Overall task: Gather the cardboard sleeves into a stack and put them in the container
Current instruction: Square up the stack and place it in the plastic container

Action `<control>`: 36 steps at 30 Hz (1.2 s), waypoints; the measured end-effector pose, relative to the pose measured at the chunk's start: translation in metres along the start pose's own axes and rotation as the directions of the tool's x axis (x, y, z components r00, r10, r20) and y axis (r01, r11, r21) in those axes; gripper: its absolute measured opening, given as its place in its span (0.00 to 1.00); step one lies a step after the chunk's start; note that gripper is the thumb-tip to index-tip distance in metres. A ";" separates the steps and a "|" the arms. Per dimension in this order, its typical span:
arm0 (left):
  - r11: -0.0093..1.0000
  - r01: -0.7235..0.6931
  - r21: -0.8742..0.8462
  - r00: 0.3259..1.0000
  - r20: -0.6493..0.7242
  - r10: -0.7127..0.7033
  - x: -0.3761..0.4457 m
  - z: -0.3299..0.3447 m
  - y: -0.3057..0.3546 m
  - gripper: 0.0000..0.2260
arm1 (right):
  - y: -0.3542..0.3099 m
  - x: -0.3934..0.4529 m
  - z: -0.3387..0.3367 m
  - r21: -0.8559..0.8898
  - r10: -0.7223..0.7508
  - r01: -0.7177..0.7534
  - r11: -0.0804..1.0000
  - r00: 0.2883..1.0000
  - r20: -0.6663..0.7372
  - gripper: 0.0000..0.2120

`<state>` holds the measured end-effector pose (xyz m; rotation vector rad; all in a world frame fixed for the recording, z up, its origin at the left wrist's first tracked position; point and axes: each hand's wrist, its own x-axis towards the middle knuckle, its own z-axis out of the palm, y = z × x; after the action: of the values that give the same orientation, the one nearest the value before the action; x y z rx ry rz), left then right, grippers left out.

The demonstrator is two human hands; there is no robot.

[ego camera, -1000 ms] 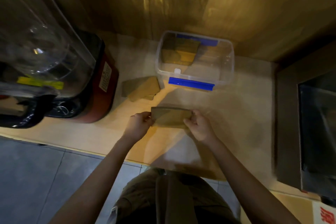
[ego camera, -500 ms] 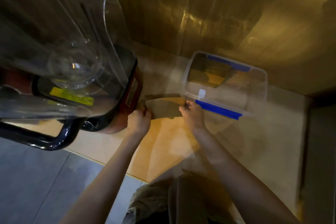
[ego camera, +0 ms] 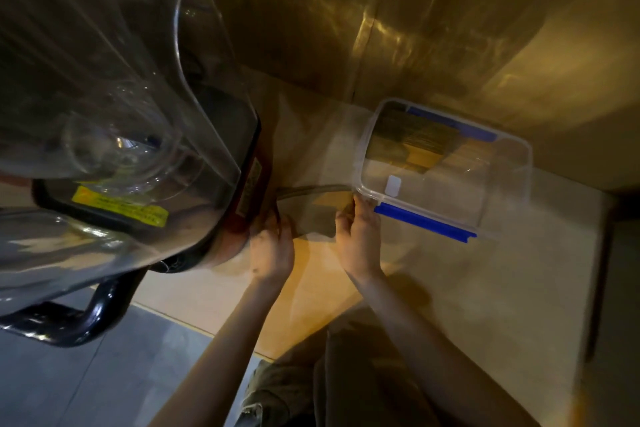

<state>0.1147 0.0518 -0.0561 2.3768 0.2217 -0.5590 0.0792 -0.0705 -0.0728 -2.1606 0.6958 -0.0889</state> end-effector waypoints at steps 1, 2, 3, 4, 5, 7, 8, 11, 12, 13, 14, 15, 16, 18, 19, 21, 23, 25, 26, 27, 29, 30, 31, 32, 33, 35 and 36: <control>1.000 0.005 -0.027 1.000 -0.011 -0.005 0.000 0.000 -0.001 0.19 | 0.000 0.001 -0.001 0.045 0.026 -0.027 0.999 0.999 0.022 0.18; 0.998 0.008 -0.060 1.000 -0.024 -0.009 0.000 0.001 -0.002 0.20 | 0.000 0.002 -0.002 0.098 0.066 -0.071 0.993 0.997 0.051 0.16; 0.996 0.009 -0.088 1.000 -0.029 -0.012 0.001 0.002 -0.003 0.20 | -0.002 0.003 -0.003 0.151 0.112 -0.123 0.981 0.990 0.083 0.16; 0.994 0.011 -0.106 1.000 -0.025 -0.014 0.002 0.003 -0.003 0.21 | -0.004 0.003 -0.004 0.206 0.154 -0.173 0.963 0.982 0.106 0.16; 0.993 0.021 -0.116 1.000 -0.017 -0.023 0.003 0.003 -0.002 0.21 | -0.006 0.004 -0.004 0.253 0.198 -0.223 0.941 0.973 0.120 0.15; 0.988 0.052 -0.143 0.999 -0.009 -0.054 0.004 0.004 0.000 0.21 | -0.010 0.004 -0.004 0.315 0.279 -0.305 0.899 0.952 0.126 0.11; 0.986 0.063 -0.157 0.998 -0.011 -0.065 0.005 0.004 0.001 0.21 | -0.011 0.004 -0.002 0.333 0.306 -0.332 0.883 0.943 0.129 0.09; 0.982 0.075 -0.173 0.997 -0.019 -0.080 0.007 0.004 0.003 0.22 | -0.012 0.007 0.000 0.355 0.355 -0.385 0.852 0.923 0.149 0.08; 0.980 0.081 -0.179 0.996 -0.013 -0.084 0.008 0.004 0.003 0.22 | -0.011 0.008 0.000 0.369 0.374 -0.406 0.836 0.914 0.158 0.08; 0.979 0.082 -0.186 0.996 -0.007 -0.085 0.008 0.004 0.003 0.21 | -0.011 0.009 0.000 0.395 0.399 -0.434 0.810 0.901 0.171 0.08; 0.978 0.087 -0.190 0.996 0.002 -0.089 0.008 0.004 0.001 0.21 | -0.012 0.010 -0.002 0.425 0.424 -0.463 0.778 0.886 0.188 0.07; 0.976 0.092 -0.195 0.996 0.008 -0.092 0.009 0.004 -0.001 0.21 | -0.012 0.010 -0.004 0.454 0.450 -0.497 0.739 0.866 0.216 0.08; 0.973 0.102 -0.206 0.995 0.015 -0.102 0.009 0.004 -0.002 0.22 | -0.012 0.010 -0.007 0.479 0.470 -0.534 0.697 0.844 0.257 0.10; 0.960 0.109 -0.257 0.994 0.024 -0.107 0.006 0.002 -0.004 0.22 | -0.011 0.007 -0.014 0.485 0.474 -0.578 0.656 0.816 0.331 0.11; 0.949 0.103 -0.299 0.995 0.034 -0.097 0.003 0.000 -0.004 0.21 | -0.009 0.005 -0.018 0.468 0.466 -0.588 0.659 0.809 0.359 0.11; 0.919 0.089 -0.385 0.995 0.079 -0.063 -0.002 -0.005 -0.005 0.20 | -0.002 0.001 -0.027 0.436 0.437 -0.602 0.669 0.793 0.424 0.10; 0.901 0.076 -0.426 0.989 0.150 -0.013 -0.008 -0.009 -0.009 0.19 | 0.006 -0.004 -0.037 0.367 0.402 -0.592 0.718 0.782 0.476 0.09; 0.891 0.063 -0.450 0.973 0.228 0.046 -0.012 -0.010 -0.014 0.24 | 0.016 -0.012 -0.047 0.305 0.371 -0.558 0.771 0.784 0.497 0.11; 0.891 0.052 -0.451 0.963 0.259 0.075 -0.014 -0.009 -0.016 0.26 | 0.021 -0.018 -0.051 0.303 0.358 -0.540 0.785 0.795 0.490 0.15; 0.897 0.026 -0.441 0.954 0.279 0.110 -0.017 -0.007 -0.018 0.27 | 0.025 -0.026 -0.057 0.324 0.342 -0.524 0.788 0.810 0.477 0.17; 0.914 -0.067 -0.400 0.928 0.311 0.204 -0.023 -0.002 -0.021 0.27 | 0.035 -0.044 -0.068 0.368 0.282 -0.470 0.802 0.841 0.462 0.19; 0.920 -0.125 -0.372 0.911 0.324 0.255 -0.027 0.001 -0.022 0.26 | 0.040 -0.054 -0.074 0.374 0.241 -0.427 0.823 0.859 0.451 0.20; 0.922 -0.191 -0.338 0.894 0.328 0.306 -0.031 0.004 -0.022 0.25 | 0.044 -0.064 -0.079 0.374 0.210 -0.383 0.845 0.880 0.426 0.22; 0.918 -0.259 -0.300 0.877 0.325 0.354 -0.037 0.008 -0.022 0.23 | 0.049 -0.073 -0.084 0.363 0.193 -0.342 0.867 0.902 0.387 0.22; 0.908 -0.322 -0.267 0.859 0.320 0.399 -0.043 0.012 -0.021 0.22 | 0.054 -0.082 -0.088 0.351 0.185 -0.304 0.885 0.924 0.335 0.23; 0.885 -0.412 -0.216 0.834 0.302 0.462 -0.057 0.020 -0.018 0.21 | 0.061 -0.098 -0.095 0.344 0.177 -0.246 0.906 0.959 0.220 0.25; 0.871 -0.451 -0.195 0.823 0.286 0.491 -0.062 0.024 -0.016 0.22 | 0.064 -0.105 -0.098 0.347 0.173 -0.225 0.911 0.969 0.174 0.25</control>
<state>0.0460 0.0478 -0.0537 2.0698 -0.4648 -0.6613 -0.0668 -0.1178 -0.0394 -1.7130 0.7506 0.0397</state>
